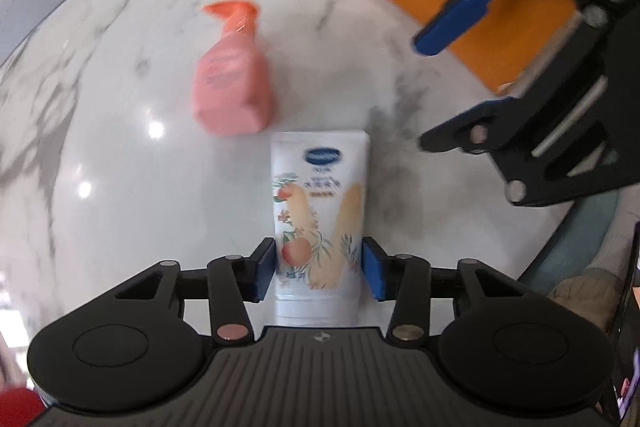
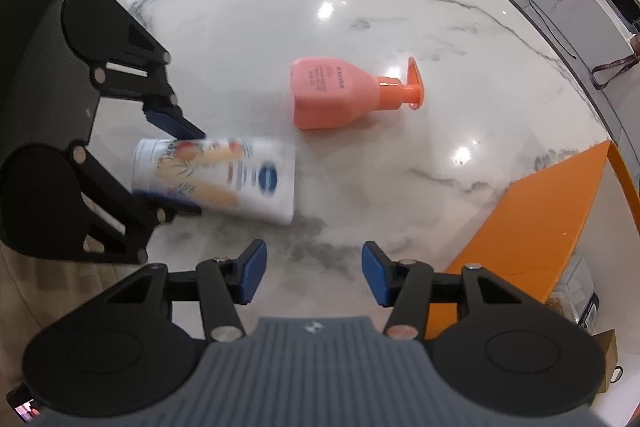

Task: Organize rigid objects
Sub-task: 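Grasp the Vaseline tube with the left tool while the right tool grasps the pink pump bottle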

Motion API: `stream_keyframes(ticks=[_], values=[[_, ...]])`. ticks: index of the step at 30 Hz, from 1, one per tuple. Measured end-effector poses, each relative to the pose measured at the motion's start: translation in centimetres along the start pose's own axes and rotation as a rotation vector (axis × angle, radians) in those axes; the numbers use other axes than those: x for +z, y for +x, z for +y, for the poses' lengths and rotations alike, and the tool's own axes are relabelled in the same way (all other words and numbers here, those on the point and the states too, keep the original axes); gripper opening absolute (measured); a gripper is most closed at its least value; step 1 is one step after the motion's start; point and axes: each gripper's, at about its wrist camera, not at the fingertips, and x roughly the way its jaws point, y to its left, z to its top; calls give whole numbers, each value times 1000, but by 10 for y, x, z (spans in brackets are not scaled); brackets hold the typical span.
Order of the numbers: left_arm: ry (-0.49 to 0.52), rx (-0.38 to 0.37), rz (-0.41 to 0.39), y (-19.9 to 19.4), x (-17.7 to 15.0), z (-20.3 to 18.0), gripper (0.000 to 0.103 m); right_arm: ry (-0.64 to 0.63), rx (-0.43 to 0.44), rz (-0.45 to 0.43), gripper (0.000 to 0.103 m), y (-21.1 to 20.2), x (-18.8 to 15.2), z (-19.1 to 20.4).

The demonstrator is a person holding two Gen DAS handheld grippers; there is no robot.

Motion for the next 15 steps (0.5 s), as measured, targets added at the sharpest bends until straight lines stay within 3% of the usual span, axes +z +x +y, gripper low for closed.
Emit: stream_keyframes(ticks=[4,7,15], values=[[-133,45,38,-2,-6,19,51,-13,1,3,54,1,0,6],[-247,36,38,-3,-11,35,52,-24,2,11,54,3,0,9],[-276,64,-11,-6,-14,33,51,-30,9,11,54,6,4,17]])
